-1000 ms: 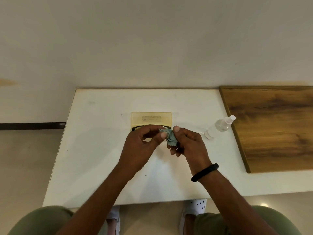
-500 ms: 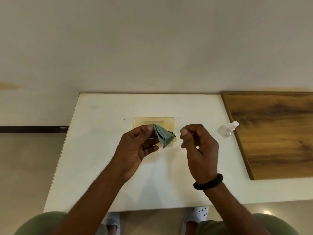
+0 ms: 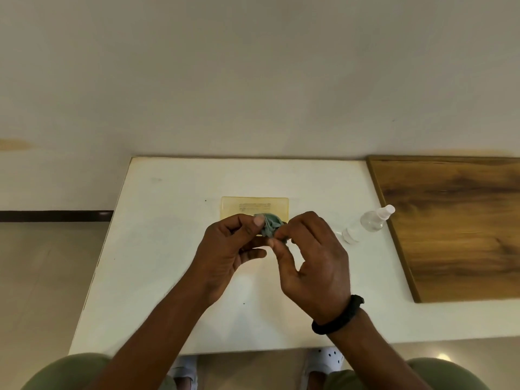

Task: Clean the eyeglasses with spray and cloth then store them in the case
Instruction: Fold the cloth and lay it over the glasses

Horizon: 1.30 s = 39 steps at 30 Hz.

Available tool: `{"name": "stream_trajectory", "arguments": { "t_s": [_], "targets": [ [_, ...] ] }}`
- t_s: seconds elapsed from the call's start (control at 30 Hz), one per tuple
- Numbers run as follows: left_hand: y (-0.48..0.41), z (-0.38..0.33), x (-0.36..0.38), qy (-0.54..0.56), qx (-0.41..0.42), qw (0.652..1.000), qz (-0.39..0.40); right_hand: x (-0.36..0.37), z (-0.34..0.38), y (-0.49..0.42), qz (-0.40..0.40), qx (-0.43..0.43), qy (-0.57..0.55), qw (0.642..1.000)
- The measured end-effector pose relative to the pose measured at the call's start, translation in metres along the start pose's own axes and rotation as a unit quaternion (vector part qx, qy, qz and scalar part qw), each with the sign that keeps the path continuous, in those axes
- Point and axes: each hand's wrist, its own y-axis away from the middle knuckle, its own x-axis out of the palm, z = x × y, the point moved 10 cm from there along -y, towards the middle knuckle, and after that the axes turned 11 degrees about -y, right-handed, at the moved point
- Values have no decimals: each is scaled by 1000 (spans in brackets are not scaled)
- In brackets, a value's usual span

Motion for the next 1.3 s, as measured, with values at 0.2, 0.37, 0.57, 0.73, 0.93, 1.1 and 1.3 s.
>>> {"name": "stream_trajectory", "arguments": {
  "t_s": [0.2,0.37,0.57,0.73,0.93,1.1,1.3],
  "targets": [
    [2,-10,-6,-37,20,999,-20,-1,-16,0,7,156,-315,936],
    [6,-18,2,-49,44,998,4,4,-17,6,35,240,-491,837],
    [18,-23,18,-67,68,995,40,-4,-19,11,37,276,-527,803],
    [25,-26,25,-90,65,993,49,-14,-31,15,4,296,-461,836],
    [39,-34,39,-239,98,963,74,-29,-5,1,64,129,-238,960],
    [48,-40,43,-290,130,944,84,-46,9,-4,57,61,-198,977],
    [55,-48,29,-285,165,944,8,-53,12,-3,46,67,-237,968]
  ]
}}
